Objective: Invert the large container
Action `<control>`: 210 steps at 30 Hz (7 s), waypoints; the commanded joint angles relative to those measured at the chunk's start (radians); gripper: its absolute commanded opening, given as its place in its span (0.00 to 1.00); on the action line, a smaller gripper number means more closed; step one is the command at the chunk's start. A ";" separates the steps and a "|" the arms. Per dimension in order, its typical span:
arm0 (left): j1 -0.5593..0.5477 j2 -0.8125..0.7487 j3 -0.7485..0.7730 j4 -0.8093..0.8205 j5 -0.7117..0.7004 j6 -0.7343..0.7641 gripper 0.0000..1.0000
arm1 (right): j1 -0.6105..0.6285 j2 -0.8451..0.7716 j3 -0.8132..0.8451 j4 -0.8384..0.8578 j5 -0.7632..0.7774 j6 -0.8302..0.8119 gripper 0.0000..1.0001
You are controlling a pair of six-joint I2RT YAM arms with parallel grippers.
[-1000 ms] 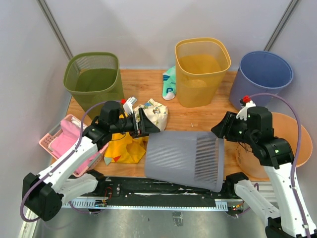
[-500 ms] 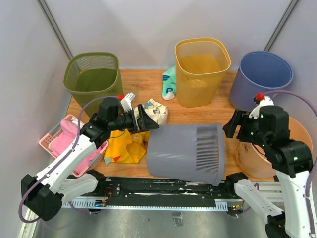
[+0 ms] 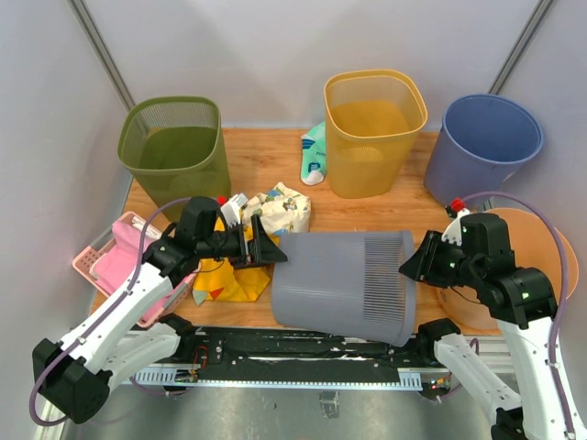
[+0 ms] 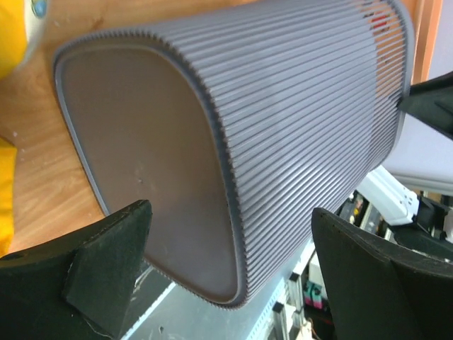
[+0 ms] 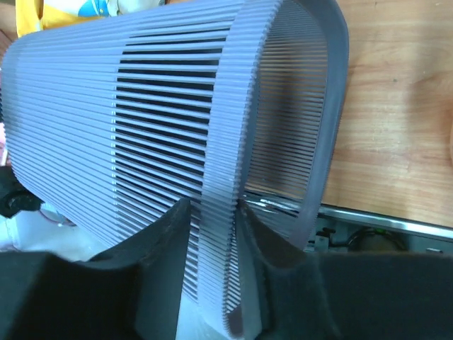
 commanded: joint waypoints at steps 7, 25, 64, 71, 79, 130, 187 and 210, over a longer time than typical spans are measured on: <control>-0.002 -0.024 -0.149 0.362 0.221 -0.206 0.99 | -0.011 -0.032 -0.093 0.137 -0.050 0.095 0.04; -0.002 0.137 0.185 0.314 0.120 -0.142 0.98 | -0.014 0.148 -0.150 0.418 0.004 0.038 0.00; -0.266 0.460 0.502 0.684 0.158 -0.239 0.96 | -0.149 0.256 -0.322 0.558 -0.137 0.023 0.45; -0.269 0.493 0.512 0.671 0.154 -0.208 0.97 | -0.150 0.233 -0.288 0.527 -0.082 -0.014 0.53; -0.269 0.472 0.674 0.328 -0.021 0.064 0.99 | -0.149 0.179 -0.162 0.439 0.038 -0.100 0.53; 0.259 0.871 1.551 -0.307 -0.594 0.420 0.00 | -0.148 0.071 -0.045 0.430 0.226 -0.205 0.67; 0.559 0.658 1.085 -0.111 -0.530 0.401 0.99 | -0.149 -0.061 -0.053 0.381 0.444 -0.208 0.67; 0.147 0.622 1.000 -0.090 -0.243 0.397 0.98 | -0.144 0.170 0.127 0.551 0.001 -0.141 0.70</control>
